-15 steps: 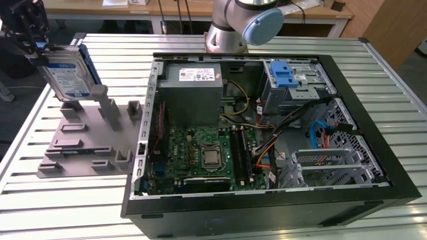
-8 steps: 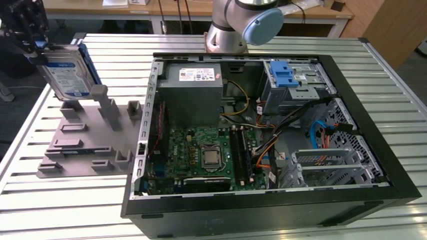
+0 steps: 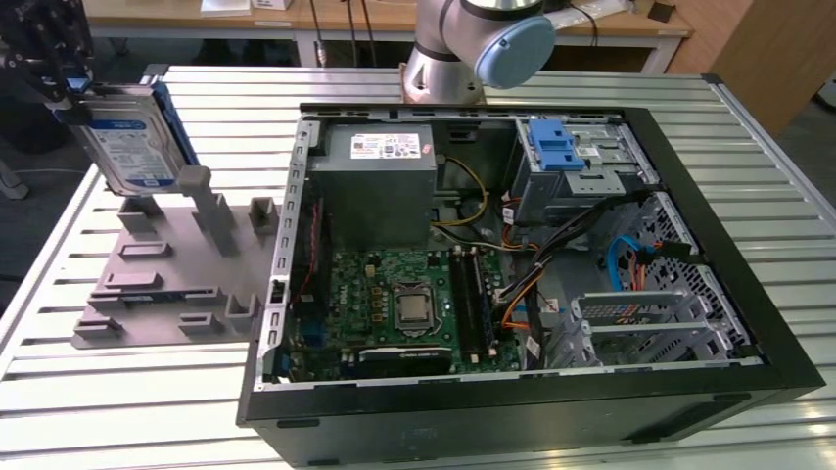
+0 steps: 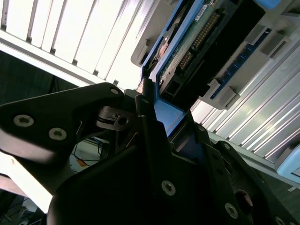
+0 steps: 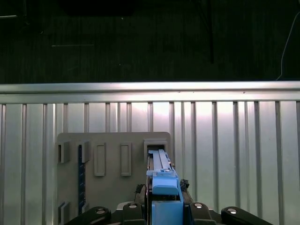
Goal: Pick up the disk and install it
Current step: 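Pick up the disk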
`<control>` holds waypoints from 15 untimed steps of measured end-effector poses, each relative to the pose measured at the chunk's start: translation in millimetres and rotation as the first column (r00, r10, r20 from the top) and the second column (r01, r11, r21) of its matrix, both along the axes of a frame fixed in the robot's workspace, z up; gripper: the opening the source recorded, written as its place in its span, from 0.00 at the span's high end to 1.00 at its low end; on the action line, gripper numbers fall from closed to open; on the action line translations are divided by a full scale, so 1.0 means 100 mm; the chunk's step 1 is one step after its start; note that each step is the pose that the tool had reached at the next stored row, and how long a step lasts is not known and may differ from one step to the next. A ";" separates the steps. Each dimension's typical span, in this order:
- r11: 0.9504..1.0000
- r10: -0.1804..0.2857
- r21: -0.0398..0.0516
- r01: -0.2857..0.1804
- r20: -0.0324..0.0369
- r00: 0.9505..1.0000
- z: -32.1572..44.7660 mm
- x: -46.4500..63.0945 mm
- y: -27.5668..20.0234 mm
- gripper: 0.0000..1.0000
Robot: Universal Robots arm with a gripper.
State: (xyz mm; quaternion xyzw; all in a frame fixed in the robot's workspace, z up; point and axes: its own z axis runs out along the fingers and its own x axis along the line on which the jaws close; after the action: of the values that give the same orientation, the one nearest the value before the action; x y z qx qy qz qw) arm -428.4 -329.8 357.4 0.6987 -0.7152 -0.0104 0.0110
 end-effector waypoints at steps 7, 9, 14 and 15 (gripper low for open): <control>1.000 0.000 0.000 0.000 0.000 1.000 0.026 0.00 0.000 0.64; 1.000 0.000 0.000 0.000 0.000 1.000 0.033 0.00 0.000 0.64; 1.000 0.000 0.000 0.000 0.000 1.000 0.058 0.00 0.001 0.64; 1.000 0.000 0.000 0.000 0.000 1.000 0.064 0.00 0.001 0.64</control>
State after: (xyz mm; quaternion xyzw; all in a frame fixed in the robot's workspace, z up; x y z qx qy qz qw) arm -428.5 -329.7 363.7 0.6987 -0.7153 -0.0103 0.0110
